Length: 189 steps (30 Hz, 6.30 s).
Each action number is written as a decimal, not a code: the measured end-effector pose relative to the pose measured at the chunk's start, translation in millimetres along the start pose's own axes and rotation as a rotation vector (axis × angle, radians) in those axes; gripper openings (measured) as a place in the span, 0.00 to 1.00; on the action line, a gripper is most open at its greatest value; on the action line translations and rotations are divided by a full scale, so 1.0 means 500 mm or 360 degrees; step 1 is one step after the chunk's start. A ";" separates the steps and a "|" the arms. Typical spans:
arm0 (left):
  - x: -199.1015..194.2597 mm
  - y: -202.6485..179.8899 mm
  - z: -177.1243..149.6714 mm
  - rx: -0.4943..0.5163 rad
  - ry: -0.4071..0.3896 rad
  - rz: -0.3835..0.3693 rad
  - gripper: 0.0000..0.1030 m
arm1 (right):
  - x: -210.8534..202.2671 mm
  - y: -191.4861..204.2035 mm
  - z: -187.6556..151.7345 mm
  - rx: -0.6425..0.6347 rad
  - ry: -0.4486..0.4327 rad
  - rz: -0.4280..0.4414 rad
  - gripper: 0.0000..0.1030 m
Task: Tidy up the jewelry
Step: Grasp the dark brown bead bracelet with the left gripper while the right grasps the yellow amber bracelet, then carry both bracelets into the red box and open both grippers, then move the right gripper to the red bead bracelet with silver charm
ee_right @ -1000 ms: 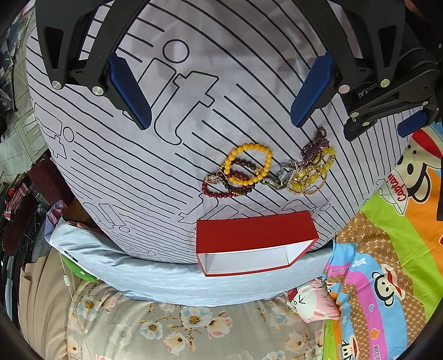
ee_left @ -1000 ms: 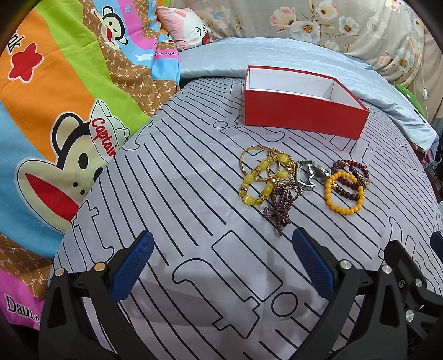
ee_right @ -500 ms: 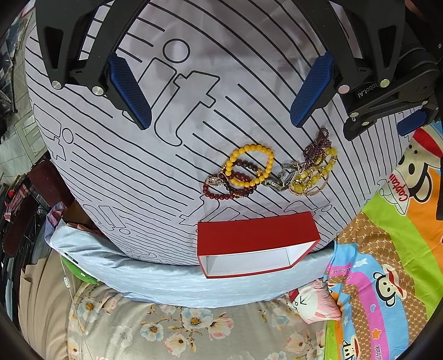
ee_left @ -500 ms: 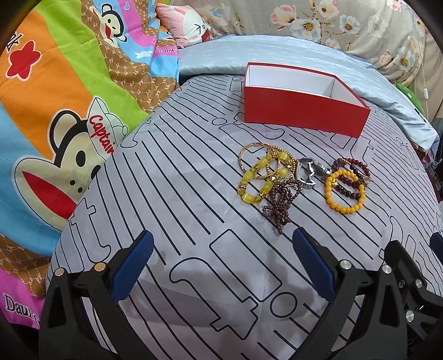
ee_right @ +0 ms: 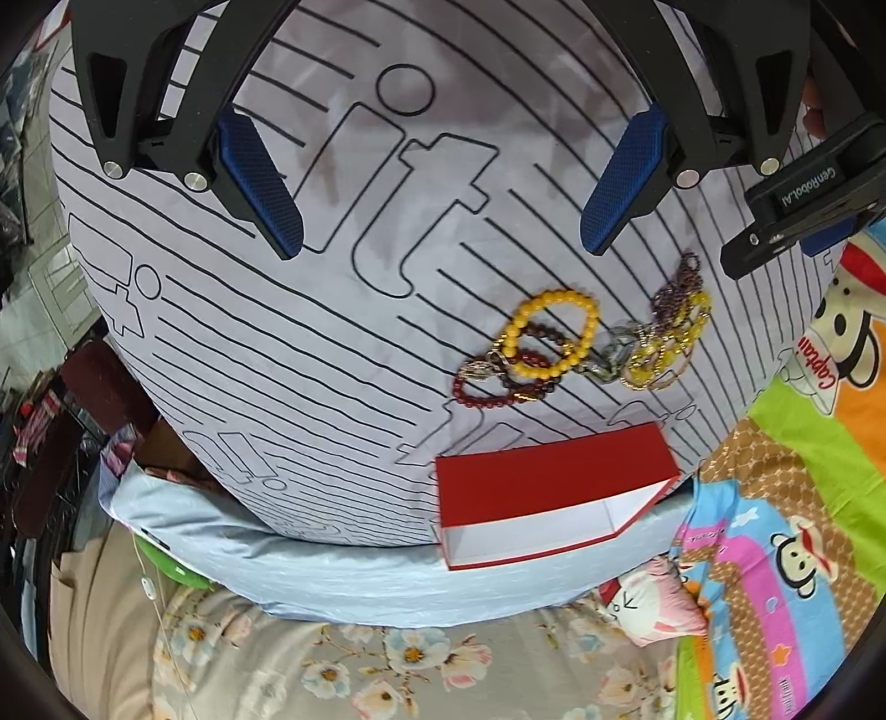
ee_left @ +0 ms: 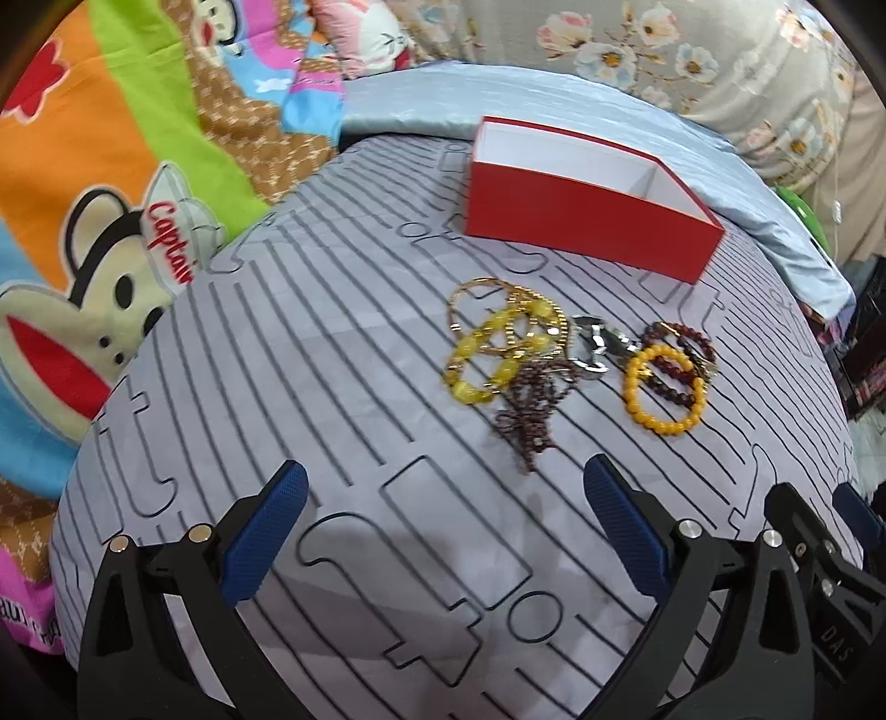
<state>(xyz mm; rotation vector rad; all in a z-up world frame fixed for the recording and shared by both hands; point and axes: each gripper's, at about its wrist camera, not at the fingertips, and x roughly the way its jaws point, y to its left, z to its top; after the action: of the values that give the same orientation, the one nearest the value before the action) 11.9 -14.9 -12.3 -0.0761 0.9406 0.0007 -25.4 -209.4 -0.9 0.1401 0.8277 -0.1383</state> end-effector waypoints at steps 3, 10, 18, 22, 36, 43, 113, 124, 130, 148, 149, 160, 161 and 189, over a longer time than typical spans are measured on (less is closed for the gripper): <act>0.012 -0.026 0.007 0.0066 -0.0009 -0.0019 0.82 | 0.003 -0.009 0.004 0.0027 -0.0019 0.0015 0.95; 0.064 -0.052 0.022 0.0104 0.0059 -0.0071 0.51 | 0.013 -0.019 0.012 0.0013 0.0003 0.0001 0.95; 0.073 -0.063 0.023 0.0145 0.0060 -0.0171 0.08 | 0.043 -0.004 0.019 -0.0020 0.0076 0.0052 0.82; 0.055 -0.055 0.034 0.0145 0.0027 -0.0221 0.06 | 0.063 0.013 0.024 -0.0044 0.0106 0.0085 0.70; 0.003 0.035 0.053 0.0067 -0.0039 -0.0217 0.05 | 0.131 0.061 0.048 0.0013 0.0215 0.0219 0.40; 0.014 0.053 0.044 0.0039 -0.0008 -0.0207 0.05 | 0.152 0.071 0.049 0.0021 0.0245 0.0213 0.23; 0.242 -0.172 0.569 0.0384 -0.0177 -0.0407 0.05 | 0.371 0.105 0.552 -0.0199 0.0076 0.0467 0.07; 0.301 -0.157 0.578 0.0345 -0.0127 -0.0352 0.29 | 0.395 0.089 0.550 -0.0212 0.0044 0.0292 0.31; 0.244 -0.119 0.558 0.0295 -0.0226 -0.0260 0.50 | 0.311 0.052 0.527 -0.0134 -0.0035 0.0292 0.37; 0.087 -0.008 0.240 0.0180 -0.0155 -0.0107 0.57 | 0.098 0.011 0.175 -0.0158 0.0004 0.0218 0.38; 0.086 -0.007 0.222 0.0178 -0.0143 -0.0104 0.57 | 0.095 0.012 0.162 -0.0159 0.0011 0.0218 0.38; 0.083 -0.014 0.117 0.0117 -0.0071 -0.0160 0.57 | 0.112 0.033 0.081 -0.0102 0.0113 0.0280 0.31; 0.082 -0.017 0.113 0.0118 -0.0073 -0.0167 0.57 | 0.116 0.034 0.080 -0.0096 0.0120 0.0284 0.29; 0.096 -0.031 0.097 0.0128 -0.0033 -0.0213 0.57 | 0.177 0.031 0.090 -0.0031 0.0163 0.0306 0.20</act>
<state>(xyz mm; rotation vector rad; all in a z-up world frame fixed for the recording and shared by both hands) 79.8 -28.9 -21.6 -0.0645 0.9126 -0.1596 68.8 -208.3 -35.4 0.2089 0.9129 0.0581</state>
